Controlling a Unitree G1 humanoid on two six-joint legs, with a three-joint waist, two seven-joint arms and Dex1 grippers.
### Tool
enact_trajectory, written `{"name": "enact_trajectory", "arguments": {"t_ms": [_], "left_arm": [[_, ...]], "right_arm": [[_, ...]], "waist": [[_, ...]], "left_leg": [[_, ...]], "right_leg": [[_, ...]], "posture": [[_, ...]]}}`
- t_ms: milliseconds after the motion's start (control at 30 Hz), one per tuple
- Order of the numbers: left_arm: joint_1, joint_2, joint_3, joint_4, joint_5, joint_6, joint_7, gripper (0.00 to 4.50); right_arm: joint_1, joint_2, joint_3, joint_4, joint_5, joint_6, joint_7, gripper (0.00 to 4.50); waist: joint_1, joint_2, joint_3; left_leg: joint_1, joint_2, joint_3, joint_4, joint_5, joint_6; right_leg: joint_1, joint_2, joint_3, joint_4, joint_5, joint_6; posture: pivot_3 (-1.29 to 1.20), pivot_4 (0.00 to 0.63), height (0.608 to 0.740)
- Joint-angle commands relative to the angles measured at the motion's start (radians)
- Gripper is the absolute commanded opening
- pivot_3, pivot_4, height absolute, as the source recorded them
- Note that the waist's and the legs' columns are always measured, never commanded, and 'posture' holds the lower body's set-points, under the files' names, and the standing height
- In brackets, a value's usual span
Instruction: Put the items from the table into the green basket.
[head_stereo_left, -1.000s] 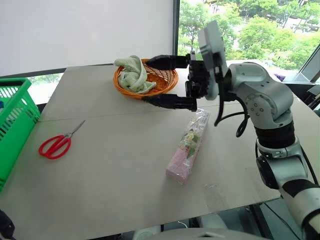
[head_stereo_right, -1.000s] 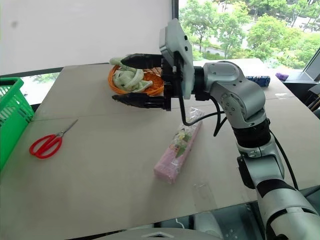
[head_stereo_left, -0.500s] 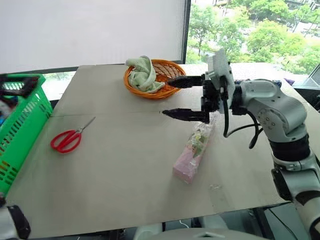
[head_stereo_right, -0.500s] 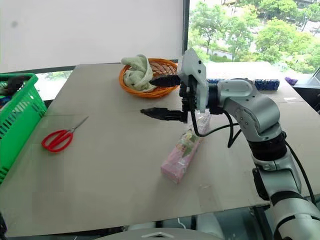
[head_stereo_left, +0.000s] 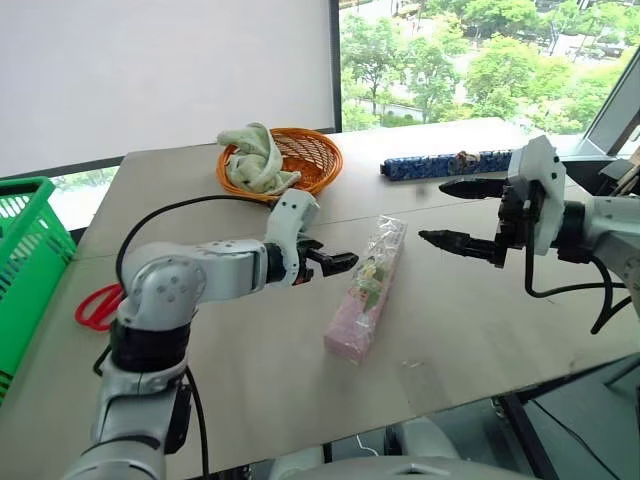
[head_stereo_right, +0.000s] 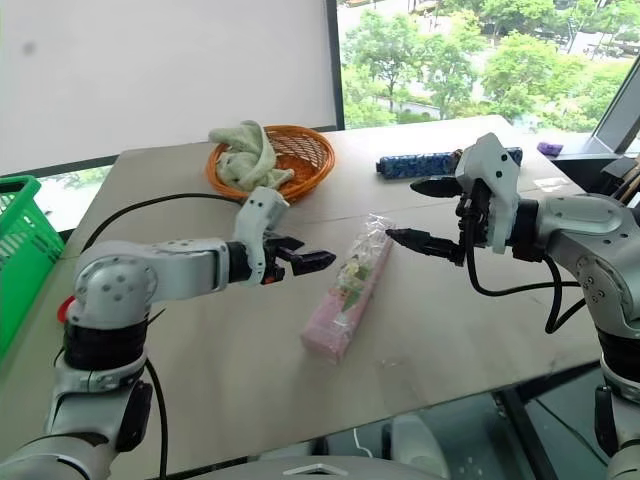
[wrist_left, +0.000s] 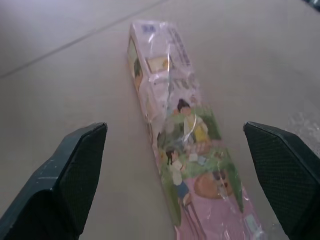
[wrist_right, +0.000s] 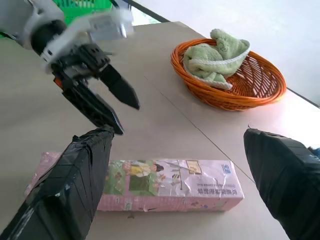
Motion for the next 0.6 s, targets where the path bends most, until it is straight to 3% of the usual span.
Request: {"name": "enact_trajectory", "arguments": {"t_ms": [33,200,367,567,600], "left_arm": [[-0.086,-0.085,-0.068,0.112,0.09,0.078,0.003,4.47],[-0.124,-0.194,-0.109,0.201,0.164,0.117,-0.068,4.47],[-0.118,-0.174,-0.232,0.241,0.312,0.113,-0.128,4.47],[-0.101,-0.153,-0.404,0.29,0.503,-0.052,-0.23,4.47],[-0.093,-0.157,-0.409,0.291,0.522,-0.075,-0.248,4.23]], "right_arm": [[0.001,-0.016,-0.049,-0.048,0.032,0.012,-0.028,4.5],[0.015,-0.029,-0.059,-0.074,0.052,0.027,-0.055,4.5],[0.035,-0.045,-0.081,-0.101,0.077,0.041,-0.076,4.5],[0.053,-0.047,-0.087,-0.126,0.1,0.045,-0.112,4.5],[0.053,-0.048,-0.086,-0.126,0.103,0.045,-0.115,4.5]], "waist": [[-0.015,0.0,0.0],[-0.051,0.0,0.001],[-0.072,0.002,0.002],[-0.074,0.006,0.002],[-0.073,0.006,0.002]], "left_leg": [[0.003,-0.001,0.0,0.0,0.0,0.0],[0.006,-0.004,0.001,-0.001,0.0,0.0],[0.006,-0.006,0.0,-0.002,-0.001,0.001],[0.008,-0.007,0.0,-0.002,-0.001,0.001],[0.009,-0.008,0.0,-0.002,-0.001,0.001]], "right_leg": [[0.003,0.0,0.0,0.0,0.0,0.0],[0.006,-0.003,0.006,-0.002,-0.002,-0.003],[0.006,-0.004,0.011,-0.003,-0.003,-0.002],[0.007,-0.005,0.013,-0.003,-0.004,-0.001],[0.008,-0.006,0.013,-0.003,-0.004,-0.001]], "posture": [[-0.18,0.004,0.74],[-0.22,0.013,0.74],[-0.25,0.021,0.74],[-0.26,0.02,0.74],[-0.26,0.02,0.74]]}}
